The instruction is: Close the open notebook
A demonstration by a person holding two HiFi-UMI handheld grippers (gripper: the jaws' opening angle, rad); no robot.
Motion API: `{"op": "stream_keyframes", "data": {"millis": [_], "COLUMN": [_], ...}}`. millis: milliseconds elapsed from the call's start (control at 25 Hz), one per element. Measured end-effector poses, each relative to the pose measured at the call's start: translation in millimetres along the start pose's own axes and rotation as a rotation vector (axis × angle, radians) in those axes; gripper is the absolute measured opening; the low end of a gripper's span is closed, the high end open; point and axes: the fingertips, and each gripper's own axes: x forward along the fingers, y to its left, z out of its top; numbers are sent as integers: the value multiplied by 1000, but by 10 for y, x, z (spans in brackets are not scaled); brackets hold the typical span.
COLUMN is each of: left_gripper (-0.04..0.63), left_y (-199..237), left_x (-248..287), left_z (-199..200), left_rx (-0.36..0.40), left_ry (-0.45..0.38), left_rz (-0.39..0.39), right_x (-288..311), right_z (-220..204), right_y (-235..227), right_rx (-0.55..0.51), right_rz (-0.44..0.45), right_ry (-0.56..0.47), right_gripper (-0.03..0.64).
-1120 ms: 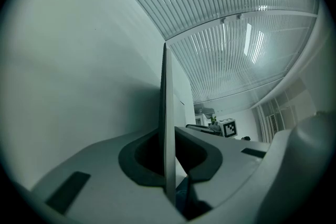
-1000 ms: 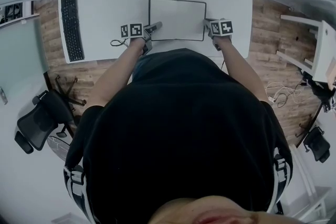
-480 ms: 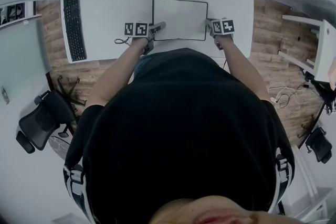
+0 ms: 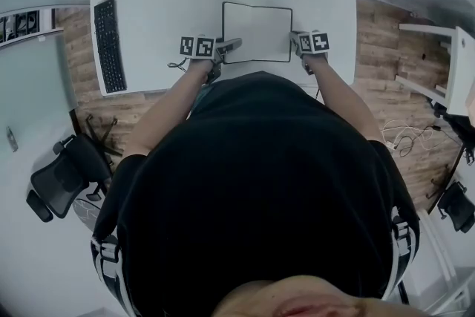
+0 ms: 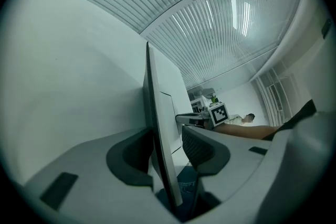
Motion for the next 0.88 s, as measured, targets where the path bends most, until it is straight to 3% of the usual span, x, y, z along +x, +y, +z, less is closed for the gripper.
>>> {"op": "stream_keyframes", "data": {"millis": [600,880], "left_gripper": [187,187], "left_y": [-368,-765], "left_x": [67,250], "left_z": [76,130], "left_rx": [29,148], "left_ry": [13,64], "left_rz": [-46,-171], "right_x": [-11,-1], "right_z": [0,-2], "right_y": [9,14], "right_rx": [12,21], "right_rz": [23,36], "right_ry": [-25,-25], "right_gripper": [51,51]}}
